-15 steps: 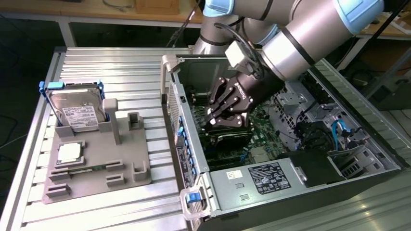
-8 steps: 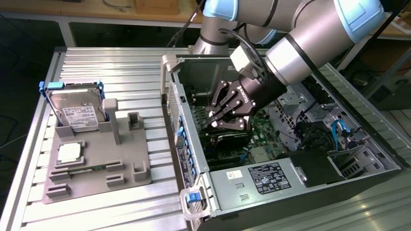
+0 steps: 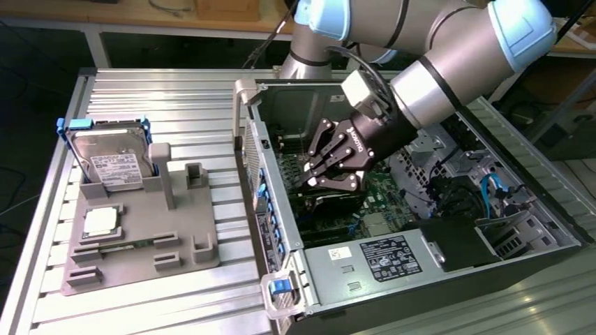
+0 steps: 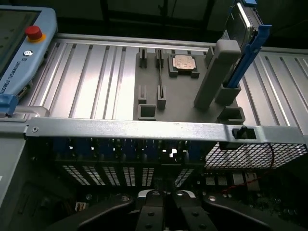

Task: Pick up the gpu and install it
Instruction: 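Press down on the gpu until it lock into place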

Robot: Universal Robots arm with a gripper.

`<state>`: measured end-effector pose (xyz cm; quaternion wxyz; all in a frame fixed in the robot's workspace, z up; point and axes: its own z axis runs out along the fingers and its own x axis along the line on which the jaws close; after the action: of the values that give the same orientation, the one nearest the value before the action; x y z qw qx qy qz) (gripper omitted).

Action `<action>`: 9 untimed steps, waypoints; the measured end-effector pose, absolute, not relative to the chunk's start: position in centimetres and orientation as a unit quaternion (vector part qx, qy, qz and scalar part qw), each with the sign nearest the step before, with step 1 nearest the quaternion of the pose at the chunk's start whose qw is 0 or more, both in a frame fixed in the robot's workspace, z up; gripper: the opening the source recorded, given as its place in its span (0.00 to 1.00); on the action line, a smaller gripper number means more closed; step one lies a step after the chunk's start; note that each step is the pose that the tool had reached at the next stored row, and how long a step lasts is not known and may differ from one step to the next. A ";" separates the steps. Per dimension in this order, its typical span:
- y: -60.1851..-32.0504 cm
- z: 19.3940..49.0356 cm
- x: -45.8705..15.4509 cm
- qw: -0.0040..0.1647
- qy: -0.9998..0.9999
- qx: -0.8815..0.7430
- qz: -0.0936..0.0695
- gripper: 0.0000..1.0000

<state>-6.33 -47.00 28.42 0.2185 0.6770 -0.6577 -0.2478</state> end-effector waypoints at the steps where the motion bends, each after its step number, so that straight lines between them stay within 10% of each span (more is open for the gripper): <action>1: -47.0 28.4 -6.2 0.223 -0.656 0.675 -0.252 0.11; 9: -46.8 26.8 -6.7 0.232 -0.651 0.675 -0.259 0.11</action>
<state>-6.71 -46.84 26.80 0.2319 0.6750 -0.6507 -0.2593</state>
